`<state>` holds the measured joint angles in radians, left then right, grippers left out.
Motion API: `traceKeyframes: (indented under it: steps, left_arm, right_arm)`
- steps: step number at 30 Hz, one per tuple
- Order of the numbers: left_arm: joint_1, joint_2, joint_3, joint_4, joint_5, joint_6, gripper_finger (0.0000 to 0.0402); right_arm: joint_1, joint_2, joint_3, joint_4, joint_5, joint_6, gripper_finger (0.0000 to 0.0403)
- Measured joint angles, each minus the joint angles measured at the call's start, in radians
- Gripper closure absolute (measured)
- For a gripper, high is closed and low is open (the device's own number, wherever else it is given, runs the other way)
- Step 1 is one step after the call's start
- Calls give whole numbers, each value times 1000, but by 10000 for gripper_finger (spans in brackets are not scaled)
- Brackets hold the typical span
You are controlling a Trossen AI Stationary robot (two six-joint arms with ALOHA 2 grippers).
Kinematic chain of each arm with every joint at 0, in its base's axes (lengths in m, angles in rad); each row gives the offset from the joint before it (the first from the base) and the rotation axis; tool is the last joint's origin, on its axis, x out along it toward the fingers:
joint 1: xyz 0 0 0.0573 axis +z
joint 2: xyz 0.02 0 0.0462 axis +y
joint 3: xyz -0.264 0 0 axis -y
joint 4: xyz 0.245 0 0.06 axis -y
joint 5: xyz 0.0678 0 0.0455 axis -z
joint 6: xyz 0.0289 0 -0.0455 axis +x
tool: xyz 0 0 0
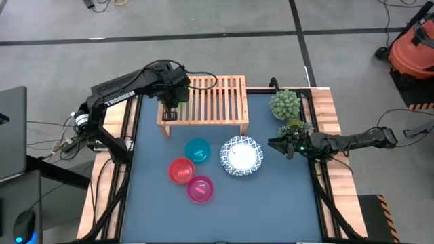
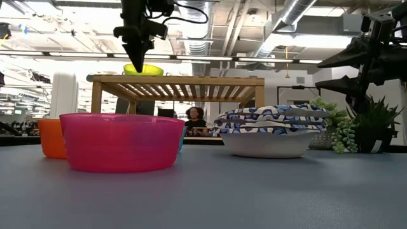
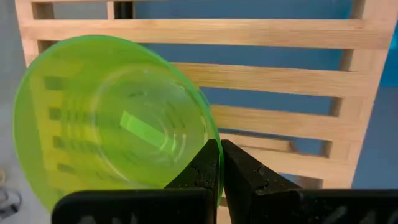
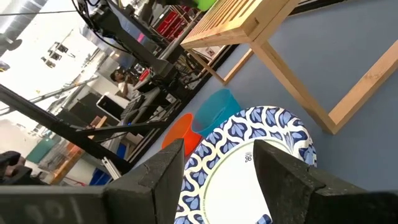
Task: Place and stack bowls onto a shelf
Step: Put the green bowl on the shelf, then stack the orange bowl on top of the green bowl on the shelf
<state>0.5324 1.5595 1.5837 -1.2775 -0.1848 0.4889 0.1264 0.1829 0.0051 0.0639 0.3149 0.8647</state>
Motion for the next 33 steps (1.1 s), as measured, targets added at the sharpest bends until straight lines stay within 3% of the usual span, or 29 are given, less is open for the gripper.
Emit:
traceKeyframes:
  steps: [9,14,19,26,29,33]
  left_arm:
    - [1,-9,0,24,57,41,388]
    - [0,-11,0,23,68,65,332]
    - [-1,-11,15,-3,14,67,261]
    - [-29,-11,190,-99,22,-16,199]
    - [-59,-13,284,-124,95,-113,196]
    - [-133,-13,368,-165,283,-258,196]
  right_arm:
    - [0,0,0,0,0,-5,184]
    - [0,0,0,0,0,-33,184]
    - [0,0,0,0,0,-35,184]
    - [0,0,0,0,0,-37,184]
    - [0,0,0,0,0,-38,184]
    - [0,0,0,0,0,-50,184]
